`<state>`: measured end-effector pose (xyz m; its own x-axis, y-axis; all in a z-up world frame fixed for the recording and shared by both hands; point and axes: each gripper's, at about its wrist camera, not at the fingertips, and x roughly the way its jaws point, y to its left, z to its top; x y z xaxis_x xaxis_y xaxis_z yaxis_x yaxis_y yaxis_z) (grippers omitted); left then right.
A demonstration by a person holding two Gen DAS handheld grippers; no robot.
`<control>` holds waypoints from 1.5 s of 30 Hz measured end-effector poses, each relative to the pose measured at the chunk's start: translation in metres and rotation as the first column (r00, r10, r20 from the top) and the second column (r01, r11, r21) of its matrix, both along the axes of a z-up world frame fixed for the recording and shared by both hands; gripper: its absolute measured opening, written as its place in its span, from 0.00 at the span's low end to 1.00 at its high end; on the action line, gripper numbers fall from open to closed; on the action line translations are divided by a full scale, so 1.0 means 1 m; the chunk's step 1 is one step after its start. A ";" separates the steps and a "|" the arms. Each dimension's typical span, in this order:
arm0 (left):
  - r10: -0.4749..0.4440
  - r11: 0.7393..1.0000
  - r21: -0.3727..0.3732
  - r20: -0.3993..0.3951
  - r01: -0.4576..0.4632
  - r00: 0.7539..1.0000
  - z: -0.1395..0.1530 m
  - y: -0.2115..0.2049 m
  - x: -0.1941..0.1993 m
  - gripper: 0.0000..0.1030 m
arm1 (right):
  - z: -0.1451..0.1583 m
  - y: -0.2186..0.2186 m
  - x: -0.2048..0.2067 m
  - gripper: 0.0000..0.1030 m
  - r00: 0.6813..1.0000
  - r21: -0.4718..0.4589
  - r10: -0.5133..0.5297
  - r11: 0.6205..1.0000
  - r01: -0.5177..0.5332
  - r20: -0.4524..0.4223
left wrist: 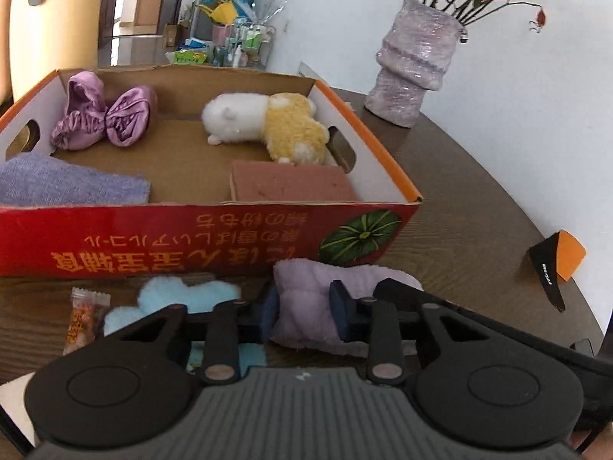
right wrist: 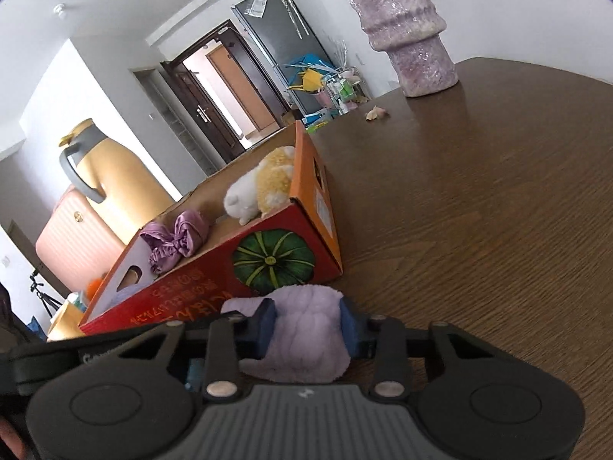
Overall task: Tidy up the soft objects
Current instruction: 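Lower the lavender towel roll into the box and open the right gripper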
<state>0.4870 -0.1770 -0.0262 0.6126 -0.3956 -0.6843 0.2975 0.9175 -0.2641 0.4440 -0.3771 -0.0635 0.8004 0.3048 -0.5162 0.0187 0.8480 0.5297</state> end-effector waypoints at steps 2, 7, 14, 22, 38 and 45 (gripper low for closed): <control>0.001 1.000 -0.010 -0.007 -0.001 1.000 0.007 -0.003 -0.002 0.16 | 0.004 0.000 -0.002 0.25 1.000 0.001 0.014 1.000 -0.014 0.002; -0.021 0.999 -0.032 0.050 0.022 0.999 0.036 0.010 -0.055 0.16 | 0.029 0.006 -0.045 0.23 0.996 -0.016 0.061 0.998 -0.060 0.070; -0.039 0.997 -0.060 0.155 0.049 0.987 0.054 0.048 -0.172 0.16 | 0.051 0.035 -0.150 0.23 0.976 -0.082 0.161 0.985 -0.150 0.145; 0.045 0.995 -0.098 0.112 -0.034 0.993 0.049 0.086 -0.217 0.15 | 0.049 0.066 -0.189 0.23 0.961 -0.084 0.252 0.966 -0.243 0.113; 0.113 0.986 -0.137 0.145 -0.093 0.983 0.120 0.110 -0.008 0.15 | 0.137 0.101 0.013 0.24 0.945 -0.215 0.294 0.941 -0.260 0.143; 0.158 0.981 -0.099 -0.083 -0.166 0.984 0.048 0.118 0.076 0.15 | 0.076 0.128 0.112 0.25 0.956 -0.255 0.281 0.922 -0.293 -0.081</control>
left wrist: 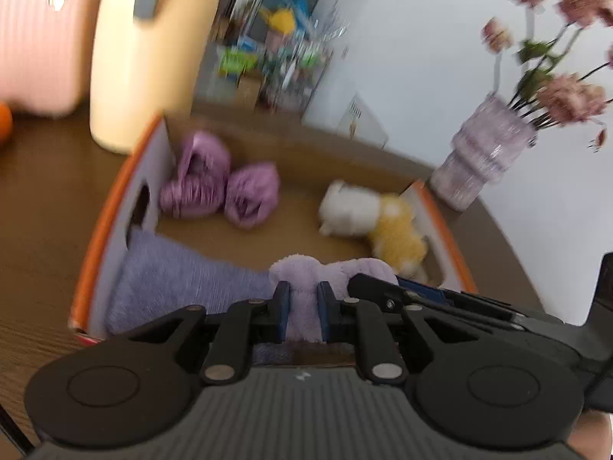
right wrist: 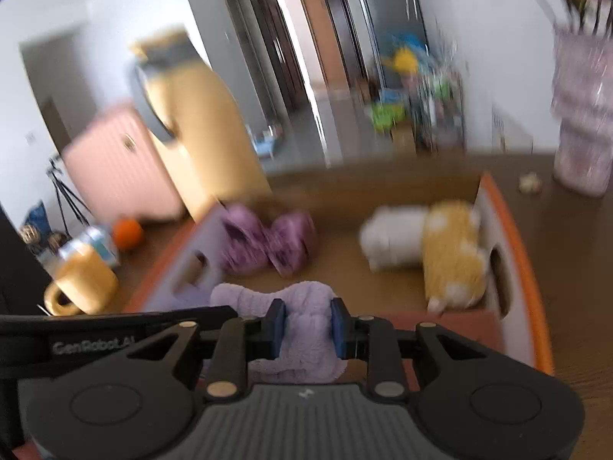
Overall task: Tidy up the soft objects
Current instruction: 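Lower the lavender towel roll into the box and open the right gripper, then grasp the white round sponge with the left gripper while the right grasps the white triangular sponge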
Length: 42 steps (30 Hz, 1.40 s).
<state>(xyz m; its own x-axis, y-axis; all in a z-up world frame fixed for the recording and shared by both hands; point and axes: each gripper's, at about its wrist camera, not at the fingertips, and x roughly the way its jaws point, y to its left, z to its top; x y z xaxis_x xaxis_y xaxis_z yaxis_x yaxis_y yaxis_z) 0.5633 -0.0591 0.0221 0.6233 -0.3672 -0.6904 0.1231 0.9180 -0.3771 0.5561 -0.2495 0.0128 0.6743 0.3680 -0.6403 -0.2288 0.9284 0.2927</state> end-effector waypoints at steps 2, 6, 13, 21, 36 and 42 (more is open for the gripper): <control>-0.014 1.000 -0.017 -0.043 0.014 0.999 -0.016 0.001 0.007 0.15 | -0.014 0.004 0.008 0.26 0.999 -0.036 -0.012 0.999 0.011 -0.038; -0.037 0.999 0.039 -0.007 0.037 0.999 -0.021 -0.004 0.001 0.17 | -0.026 0.008 0.008 0.30 0.999 -0.083 -0.019 0.996 0.015 -0.048; -0.021 0.995 0.095 0.092 0.013 0.996 0.018 0.008 -0.029 0.32 | 0.017 -0.007 -0.013 0.51 0.998 -0.102 -0.057 0.993 0.060 0.034; 0.026 0.953 0.274 0.348 -0.128 0.937 0.094 0.038 -0.111 0.64 | 0.098 -0.035 -0.079 0.60 0.969 -0.110 -0.097 0.986 0.124 0.225; 0.130 0.920 0.247 0.539 -0.304 0.832 0.095 0.063 -0.241 0.84 | 0.109 -0.017 -0.214 0.64 0.888 -0.111 -0.055 0.987 0.119 0.456; 0.118 0.911 0.269 0.559 -0.314 0.821 0.049 0.076 -0.335 0.93 | 0.072 -0.011 -0.291 0.64 0.876 -0.093 -0.016 0.993 0.069 0.481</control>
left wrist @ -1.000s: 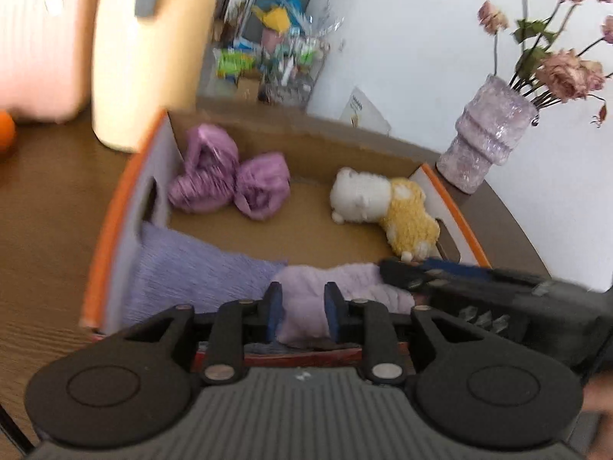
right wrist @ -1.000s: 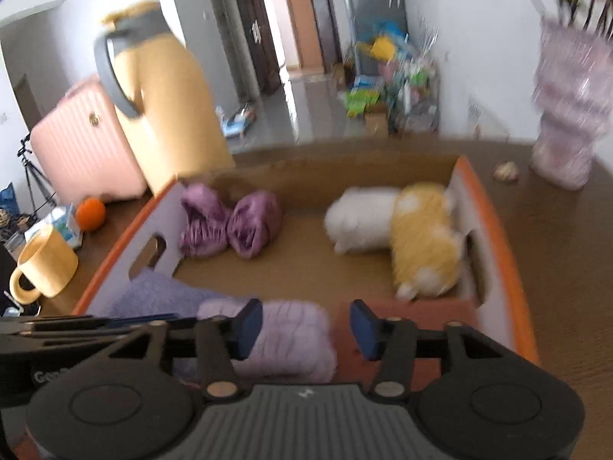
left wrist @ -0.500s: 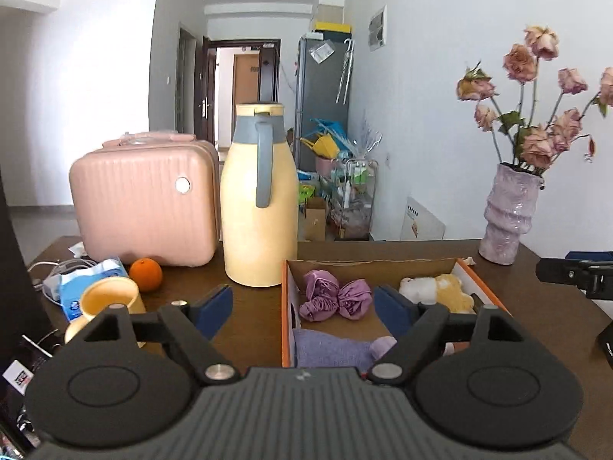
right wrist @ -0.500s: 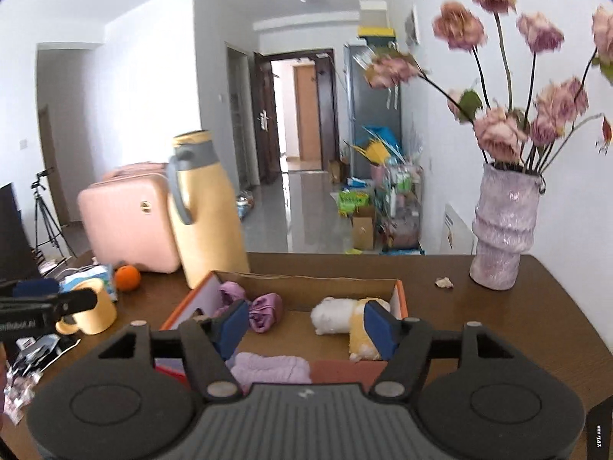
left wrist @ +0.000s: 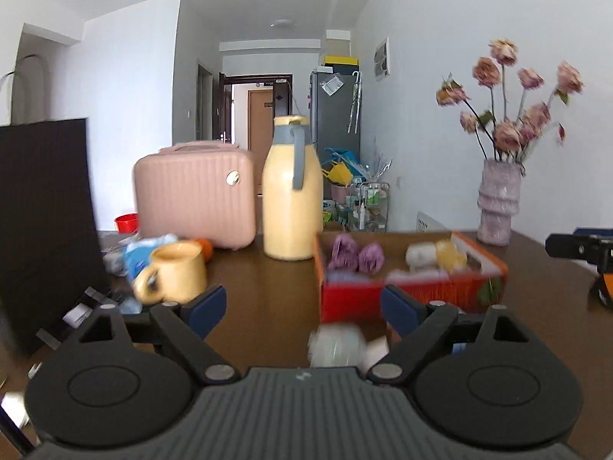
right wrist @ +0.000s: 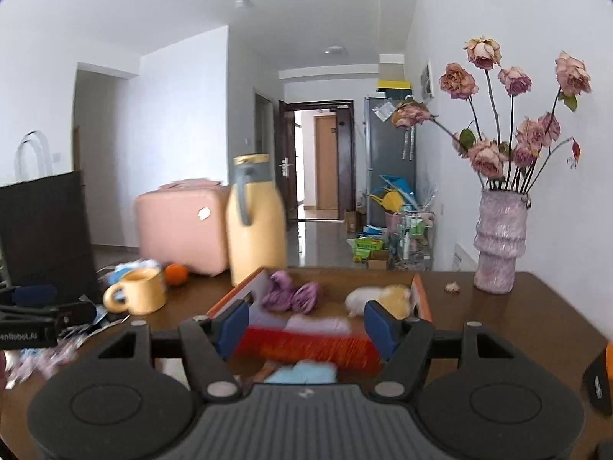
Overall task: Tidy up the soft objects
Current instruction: 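Grasp the white round sponge with the left gripper while the right grasps the white triangular sponge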
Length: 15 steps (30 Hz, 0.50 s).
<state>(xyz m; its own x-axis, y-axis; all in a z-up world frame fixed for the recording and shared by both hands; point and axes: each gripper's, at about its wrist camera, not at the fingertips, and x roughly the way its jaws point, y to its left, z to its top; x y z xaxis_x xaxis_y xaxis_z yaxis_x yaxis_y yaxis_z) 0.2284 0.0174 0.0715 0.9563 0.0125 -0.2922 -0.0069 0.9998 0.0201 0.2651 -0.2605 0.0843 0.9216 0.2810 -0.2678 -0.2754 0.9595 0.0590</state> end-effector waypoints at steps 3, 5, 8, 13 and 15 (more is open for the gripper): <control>0.004 1.000 0.026 0.011 -0.004 1.000 -0.022 0.006 -0.049 0.96 | -0.027 0.004 -0.033 0.64 0.998 -0.001 0.058 0.998 -0.058 -0.021; -0.008 1.000 -0.011 -0.020 0.008 1.000 -0.037 0.015 -0.075 0.96 | -0.043 0.005 -0.052 0.64 0.996 0.003 0.070 0.998 -0.070 -0.051; -0.021 0.999 -0.038 -0.091 0.018 0.996 -0.055 0.020 -0.094 0.96 | -0.067 0.006 -0.079 0.64 0.990 0.038 0.087 0.996 -0.084 -0.107; -0.034 0.999 -0.002 -0.111 0.034 0.993 -0.069 0.014 -0.096 0.96 | -0.088 0.015 -0.097 0.64 0.980 0.061 0.112 0.993 -0.103 -0.165; -0.043 0.999 -0.006 -0.111 0.042 0.993 -0.069 0.012 -0.091 0.96 | -0.088 0.021 -0.102 0.64 0.983 0.032 0.104 0.994 -0.100 -0.152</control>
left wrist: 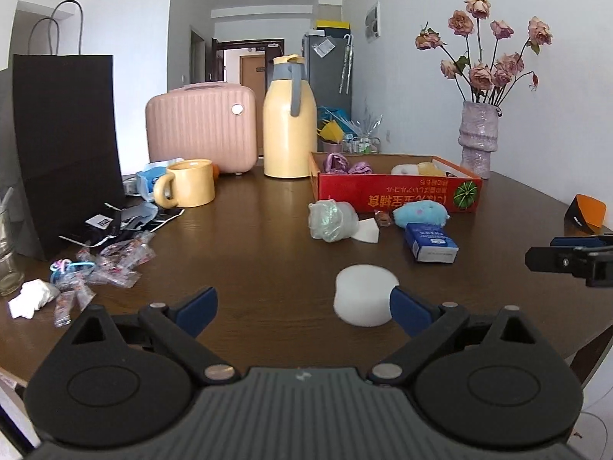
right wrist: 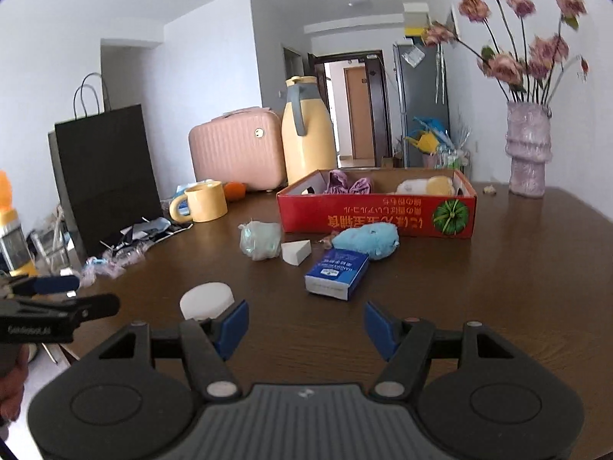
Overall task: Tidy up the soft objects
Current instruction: 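Grasp the white round sponge with the left gripper while the right grasps the white triangular sponge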
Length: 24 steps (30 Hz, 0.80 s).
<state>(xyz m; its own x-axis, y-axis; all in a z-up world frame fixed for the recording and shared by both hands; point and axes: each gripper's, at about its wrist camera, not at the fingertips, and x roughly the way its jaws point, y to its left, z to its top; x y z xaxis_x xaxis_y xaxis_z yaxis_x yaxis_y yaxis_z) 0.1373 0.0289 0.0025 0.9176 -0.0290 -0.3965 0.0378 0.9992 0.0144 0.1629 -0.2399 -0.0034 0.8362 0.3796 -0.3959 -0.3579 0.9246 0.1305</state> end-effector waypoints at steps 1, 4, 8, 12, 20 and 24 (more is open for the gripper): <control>-0.005 1.000 -0.001 -0.001 0.005 1.000 0.000 -0.002 0.002 0.96 | 0.001 0.001 0.000 0.64 1.000 -0.008 -0.005 1.000 0.005 0.009; -0.023 1.000 0.000 -0.009 0.023 1.000 -0.003 -0.008 0.009 0.96 | 0.003 0.000 0.000 0.64 1.000 -0.006 -0.008 1.000 0.008 0.013; -0.054 0.999 0.000 -0.044 0.054 0.998 -0.013 -0.020 0.025 0.96 | -0.001 -0.002 0.011 0.64 1.000 -0.002 -0.029 1.000 0.029 -0.006; -0.092 0.995 0.026 -0.079 0.095 0.993 -0.029 -0.034 0.047 0.95 | -0.007 0.001 0.028 0.64 0.999 -0.015 -0.029 0.999 0.029 -0.030; -0.113 0.993 0.013 -0.121 0.116 0.986 -0.047 -0.034 0.099 0.69 | -0.014 0.018 0.077 0.64 0.998 -0.048 -0.009 0.999 0.006 -0.064; -0.129 0.992 -0.021 -0.151 0.127 0.980 -0.047 -0.025 0.119 0.56 | -0.011 0.041 0.116 0.63 0.998 -0.073 0.026 0.997 -0.031 -0.062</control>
